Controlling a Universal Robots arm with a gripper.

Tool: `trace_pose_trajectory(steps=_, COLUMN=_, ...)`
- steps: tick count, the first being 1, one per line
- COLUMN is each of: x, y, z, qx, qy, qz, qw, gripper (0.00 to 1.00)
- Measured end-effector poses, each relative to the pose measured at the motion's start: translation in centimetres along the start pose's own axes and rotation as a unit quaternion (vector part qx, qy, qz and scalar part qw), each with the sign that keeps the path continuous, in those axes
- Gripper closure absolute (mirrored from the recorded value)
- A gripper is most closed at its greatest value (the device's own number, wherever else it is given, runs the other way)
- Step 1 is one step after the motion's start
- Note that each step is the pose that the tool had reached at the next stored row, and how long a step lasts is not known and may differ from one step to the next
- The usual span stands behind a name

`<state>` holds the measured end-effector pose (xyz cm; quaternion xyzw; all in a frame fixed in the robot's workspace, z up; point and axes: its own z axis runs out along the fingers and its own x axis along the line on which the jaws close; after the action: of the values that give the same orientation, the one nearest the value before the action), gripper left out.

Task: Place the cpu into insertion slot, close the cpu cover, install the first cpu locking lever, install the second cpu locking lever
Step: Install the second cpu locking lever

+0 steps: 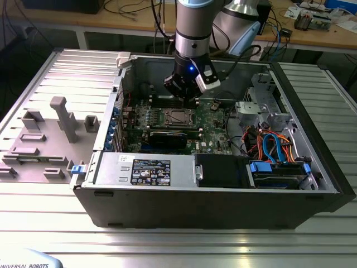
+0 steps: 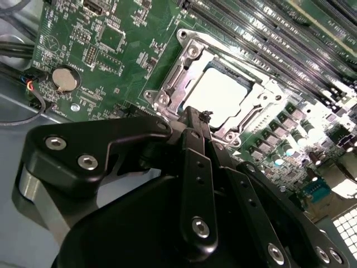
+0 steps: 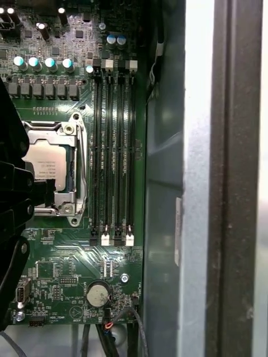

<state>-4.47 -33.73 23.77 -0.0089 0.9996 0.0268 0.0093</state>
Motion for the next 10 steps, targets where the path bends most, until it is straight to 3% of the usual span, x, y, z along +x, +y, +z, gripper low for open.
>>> trace_pose_trajectory(steps=5, x=0.01, y=-1.01, z=-0.05, qx=0.0, qy=0.0009, qz=0.0, qw=1.0, gripper=0.89)
trace_pose_trajectory(steps=10, x=0.02, y=-1.16, z=-0.06, qx=0.0, qy=0.001, qz=0.0, qw=1.0, gripper=0.89)
